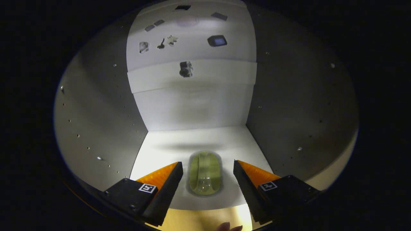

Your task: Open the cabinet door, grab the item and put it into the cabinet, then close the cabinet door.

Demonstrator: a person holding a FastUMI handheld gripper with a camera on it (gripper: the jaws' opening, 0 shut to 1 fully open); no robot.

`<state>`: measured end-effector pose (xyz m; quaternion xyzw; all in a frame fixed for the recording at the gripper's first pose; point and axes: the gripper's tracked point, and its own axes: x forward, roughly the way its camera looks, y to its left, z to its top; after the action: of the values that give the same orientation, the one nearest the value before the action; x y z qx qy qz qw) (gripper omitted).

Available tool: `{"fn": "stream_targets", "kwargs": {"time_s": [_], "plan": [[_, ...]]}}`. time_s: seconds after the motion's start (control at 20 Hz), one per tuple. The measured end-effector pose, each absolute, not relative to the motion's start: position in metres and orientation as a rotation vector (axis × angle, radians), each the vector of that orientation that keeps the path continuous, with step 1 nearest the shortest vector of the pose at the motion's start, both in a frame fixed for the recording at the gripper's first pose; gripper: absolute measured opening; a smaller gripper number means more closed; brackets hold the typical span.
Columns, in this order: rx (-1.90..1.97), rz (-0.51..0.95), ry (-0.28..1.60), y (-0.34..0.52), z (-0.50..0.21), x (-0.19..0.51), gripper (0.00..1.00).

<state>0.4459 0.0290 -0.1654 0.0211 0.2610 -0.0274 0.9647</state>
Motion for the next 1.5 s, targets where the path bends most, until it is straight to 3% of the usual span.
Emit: {"fn": "stream_targets", "kwargs": {"time_s": [0.4,0.85,1.5], "plan": [[0.074,-0.066,0.231,0.027,-0.055,0.360,0.99],[-0.004,-0.088,-0.037,0.021,0.037,0.205,0.99],[-0.036,-0.205,-0.142,-0.066,0.067,0.030,0.98]]}}
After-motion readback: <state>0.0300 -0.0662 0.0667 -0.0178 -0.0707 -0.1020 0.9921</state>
